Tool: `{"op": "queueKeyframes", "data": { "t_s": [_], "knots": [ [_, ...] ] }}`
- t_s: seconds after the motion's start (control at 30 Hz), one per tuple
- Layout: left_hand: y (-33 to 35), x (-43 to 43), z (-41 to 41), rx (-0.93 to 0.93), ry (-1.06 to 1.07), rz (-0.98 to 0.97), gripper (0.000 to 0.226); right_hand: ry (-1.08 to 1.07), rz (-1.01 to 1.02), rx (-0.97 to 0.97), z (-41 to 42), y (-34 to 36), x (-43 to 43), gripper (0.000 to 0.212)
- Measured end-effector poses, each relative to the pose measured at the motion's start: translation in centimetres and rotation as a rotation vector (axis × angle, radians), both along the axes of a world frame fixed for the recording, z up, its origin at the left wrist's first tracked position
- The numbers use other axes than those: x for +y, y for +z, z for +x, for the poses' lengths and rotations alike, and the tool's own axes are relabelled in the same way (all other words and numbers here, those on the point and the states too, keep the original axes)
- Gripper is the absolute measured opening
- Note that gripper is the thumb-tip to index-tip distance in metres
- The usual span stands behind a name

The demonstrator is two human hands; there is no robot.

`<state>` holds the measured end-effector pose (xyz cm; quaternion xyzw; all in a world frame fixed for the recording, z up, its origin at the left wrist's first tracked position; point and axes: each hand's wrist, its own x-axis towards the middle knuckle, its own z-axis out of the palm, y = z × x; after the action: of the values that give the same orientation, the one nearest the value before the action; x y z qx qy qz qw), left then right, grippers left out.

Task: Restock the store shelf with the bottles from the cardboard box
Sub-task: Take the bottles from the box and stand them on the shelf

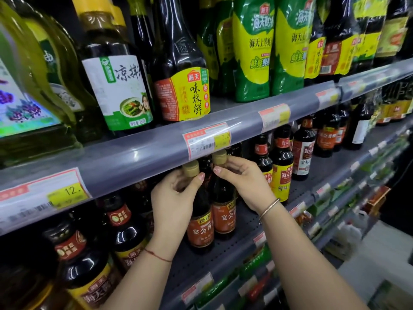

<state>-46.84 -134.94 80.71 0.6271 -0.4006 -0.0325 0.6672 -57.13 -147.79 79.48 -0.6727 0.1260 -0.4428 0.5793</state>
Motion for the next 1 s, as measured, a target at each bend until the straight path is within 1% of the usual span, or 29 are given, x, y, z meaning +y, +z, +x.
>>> {"op": "queueKeyframes", "data": {
  "t_s": [0.17, 0.33, 0.4, 0.43, 0.5, 0.53, 0.6, 0.63, 0.7, 0.77, 0.87, 1.0],
  "knots": [
    [-0.5, 0.0, -0.1, -0.011, 0.055, -0.015, 0.018, -0.005, 0.008, 0.019, 0.5, -0.2, 0.1, 0.026],
    [-0.9, -0.5, -0.2, -0.012, 0.087, -0.021, 0.019, 0.001, 0.002, 0.045, 0.5, -0.2, -0.1, 0.032],
    [-1.2, -0.5, -0.3, -0.003, 0.081, -0.019, 0.022, -0.004, -0.029, 0.073, 0.3, -0.1, -0.1, 0.032],
    [-1.4, -0.4, -0.4, 0.004, 0.06, -0.016, 0.026, 0.001, -0.048, 0.097, 0.1, -0.1, -0.2, 0.033],
    [-2.3, 0.1, -0.6, -0.005, 0.022, 0.014, 0.043, 0.02, -0.07, 0.15, -0.6, -0.5, -0.4, 0.038],
    [-2.8, 0.4, -0.7, -0.005, 0.013, 0.034, 0.052, 0.027, -0.075, 0.181, -1.2, -1.0, -0.5, 0.045],
    [-4.0, 1.2, -1.1, 0.009, 0.001, 0.063, 0.061, 0.017, -0.067, 0.254, -2.5, -2.3, -0.8, 0.062],
    [-4.7, 1.4, -1.3, 0.01, -0.007, 0.082, 0.067, 0.018, -0.058, 0.289, -3.0, -3.1, -0.8, 0.066],
    [-6.3, 1.9, -1.3, 0.013, -0.025, 0.15, 0.081, 0.041, -0.036, 0.339, -3.5, -4.7, -0.4, 0.063],
    [-7.4, 2.2, -1.3, 0.034, -0.048, 0.209, 0.091, 0.077, -0.01, 0.332, -3.3, -6.1, -0.1, 0.069],
    [-8.8, 2.2, -1.0, 0.027, -0.051, 0.28, 0.098, 0.106, 0.006, 0.321, -2.6, -7.3, 0.3, 0.081],
    [-9.7, 2.0, -0.9, 0.072, -0.031, 0.302, 0.094, 0.092, 0.036, 0.309, -2.3, -8.2, 0.0, 0.084]
  ]
}}
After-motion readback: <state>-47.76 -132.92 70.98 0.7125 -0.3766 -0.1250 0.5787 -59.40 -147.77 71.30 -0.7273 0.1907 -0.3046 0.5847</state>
